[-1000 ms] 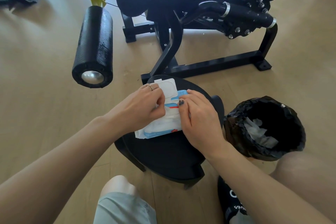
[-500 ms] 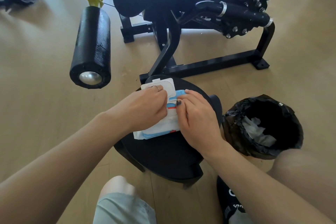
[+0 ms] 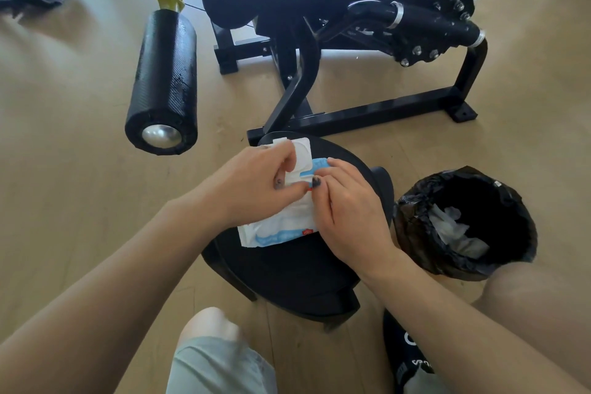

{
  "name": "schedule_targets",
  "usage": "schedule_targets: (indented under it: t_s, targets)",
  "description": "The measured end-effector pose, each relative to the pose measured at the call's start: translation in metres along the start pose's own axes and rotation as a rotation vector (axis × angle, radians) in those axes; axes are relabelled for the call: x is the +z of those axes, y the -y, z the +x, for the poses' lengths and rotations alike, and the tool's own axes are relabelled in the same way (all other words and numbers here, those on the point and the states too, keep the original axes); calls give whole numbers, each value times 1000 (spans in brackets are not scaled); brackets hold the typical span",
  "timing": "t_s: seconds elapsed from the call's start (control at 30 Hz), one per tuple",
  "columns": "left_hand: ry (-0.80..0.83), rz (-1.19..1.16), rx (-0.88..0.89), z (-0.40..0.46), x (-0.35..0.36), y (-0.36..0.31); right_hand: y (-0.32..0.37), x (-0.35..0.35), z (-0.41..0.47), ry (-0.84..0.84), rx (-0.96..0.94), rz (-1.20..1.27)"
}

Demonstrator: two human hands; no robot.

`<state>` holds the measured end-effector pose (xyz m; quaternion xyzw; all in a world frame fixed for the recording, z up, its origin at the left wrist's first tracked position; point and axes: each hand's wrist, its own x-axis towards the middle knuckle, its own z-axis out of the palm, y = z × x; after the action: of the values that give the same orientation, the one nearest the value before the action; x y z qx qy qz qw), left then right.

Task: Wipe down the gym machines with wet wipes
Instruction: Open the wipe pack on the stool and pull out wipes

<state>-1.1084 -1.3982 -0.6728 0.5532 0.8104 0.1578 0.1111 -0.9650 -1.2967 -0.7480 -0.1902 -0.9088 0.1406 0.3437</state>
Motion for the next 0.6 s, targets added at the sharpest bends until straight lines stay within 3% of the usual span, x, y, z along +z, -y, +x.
schedule_targets:
  t_s: [0.13,0.33,0.43,0.6]
  targets:
    - [171,264,-3,13,-5,-9,0,0,0,7,-2,-12]
    - [158,265,-59,9,2,-12,-1,1,-1,-2,-18,-93]
    - [6,1,-121,-4,3,-4,-1,3,0,8,6,-102]
    - [-189,-647,-423,-19,8,4,0,3,-1,16,25,-55]
